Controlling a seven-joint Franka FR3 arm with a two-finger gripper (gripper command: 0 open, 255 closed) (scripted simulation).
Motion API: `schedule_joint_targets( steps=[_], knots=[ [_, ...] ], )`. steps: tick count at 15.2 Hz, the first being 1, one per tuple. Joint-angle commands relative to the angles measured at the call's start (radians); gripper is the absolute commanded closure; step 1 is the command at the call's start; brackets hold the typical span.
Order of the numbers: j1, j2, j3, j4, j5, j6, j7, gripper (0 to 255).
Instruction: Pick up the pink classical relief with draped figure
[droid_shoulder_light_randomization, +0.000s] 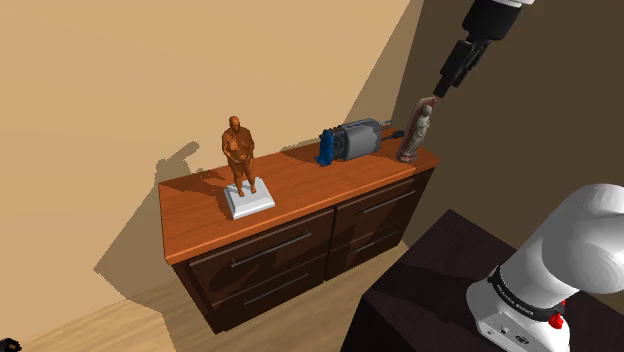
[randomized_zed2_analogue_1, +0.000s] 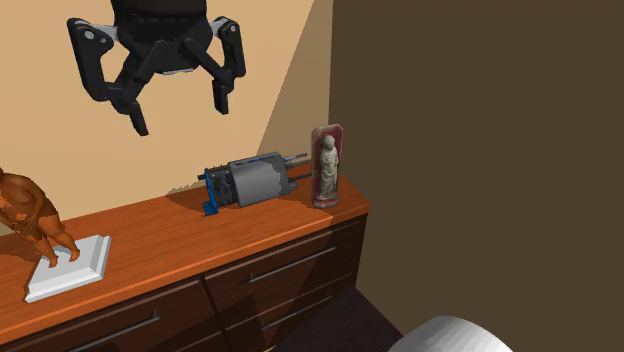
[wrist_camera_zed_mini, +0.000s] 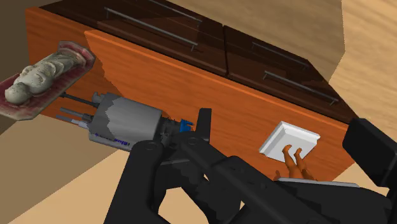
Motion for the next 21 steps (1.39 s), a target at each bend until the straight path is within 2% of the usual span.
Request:
schedule_joint_targets(
  steps=[1,12,21],
  knots=[
    [0.0,0.0,0.0,0.0,0.0,0.0,0.0,0],
    [-0.088,0.304,-0.134,0.086,-0.047,0.16,-0.034,0],
    [-0.145,0.58,-0.244,0.228,-0.032,0.245,-0.071,0]
  ],
)
